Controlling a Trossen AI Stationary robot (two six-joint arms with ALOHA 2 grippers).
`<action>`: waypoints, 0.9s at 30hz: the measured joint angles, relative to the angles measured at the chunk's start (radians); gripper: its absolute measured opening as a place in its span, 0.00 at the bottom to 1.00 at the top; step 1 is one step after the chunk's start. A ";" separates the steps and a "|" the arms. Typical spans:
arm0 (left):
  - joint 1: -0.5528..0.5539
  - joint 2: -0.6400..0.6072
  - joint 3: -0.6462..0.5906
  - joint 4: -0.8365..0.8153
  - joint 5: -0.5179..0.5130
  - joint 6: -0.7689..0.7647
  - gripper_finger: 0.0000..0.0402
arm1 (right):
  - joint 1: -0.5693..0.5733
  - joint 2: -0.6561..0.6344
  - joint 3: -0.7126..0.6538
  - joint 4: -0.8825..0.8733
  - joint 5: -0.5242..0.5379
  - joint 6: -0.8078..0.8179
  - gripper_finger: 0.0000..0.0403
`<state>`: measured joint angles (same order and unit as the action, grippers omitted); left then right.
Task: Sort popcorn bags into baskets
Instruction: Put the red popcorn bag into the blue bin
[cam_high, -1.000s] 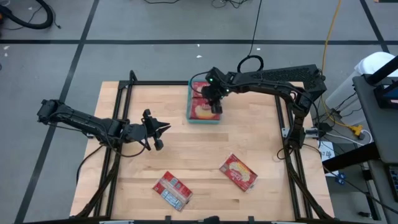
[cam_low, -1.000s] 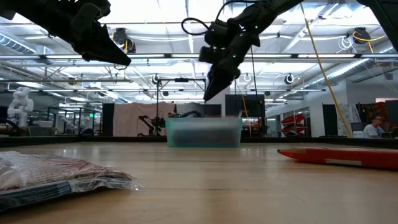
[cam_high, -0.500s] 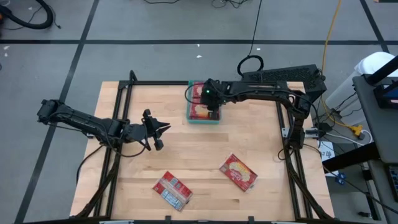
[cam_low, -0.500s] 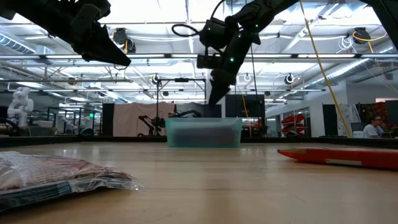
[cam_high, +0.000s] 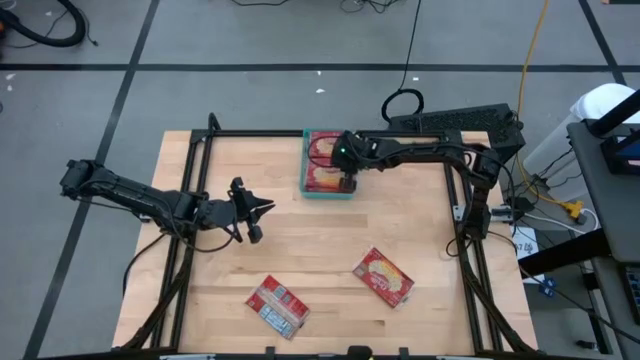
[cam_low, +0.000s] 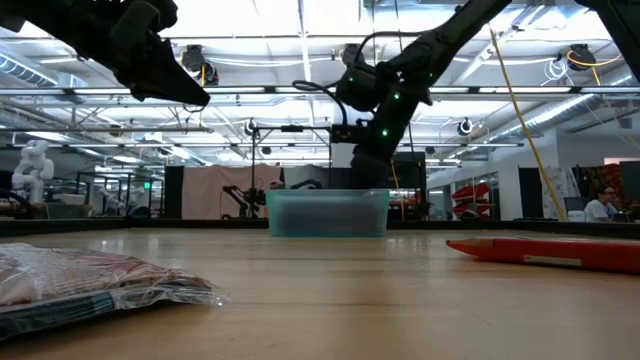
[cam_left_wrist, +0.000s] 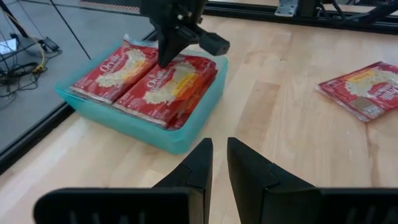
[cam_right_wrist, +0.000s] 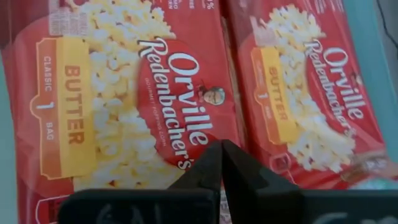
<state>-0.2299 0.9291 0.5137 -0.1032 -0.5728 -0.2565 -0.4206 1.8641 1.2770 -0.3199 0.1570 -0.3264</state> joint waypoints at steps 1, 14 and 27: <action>-0.001 0.000 0.000 0.000 0.000 0.000 0.13 | 0.000 0.000 -0.009 0.018 -0.001 -0.001 0.01; -0.002 0.000 0.000 0.000 0.000 -0.011 0.13 | 0.022 -0.126 -0.044 0.130 0.001 -0.068 0.00; -0.099 0.168 0.000 0.002 0.252 0.012 0.20 | 0.245 -0.323 -0.052 0.047 0.000 0.203 0.00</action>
<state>-0.3288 1.0966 0.5132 -0.1013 -0.3205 -0.2442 -0.1753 1.5414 1.2246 -0.2732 0.1566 -0.1230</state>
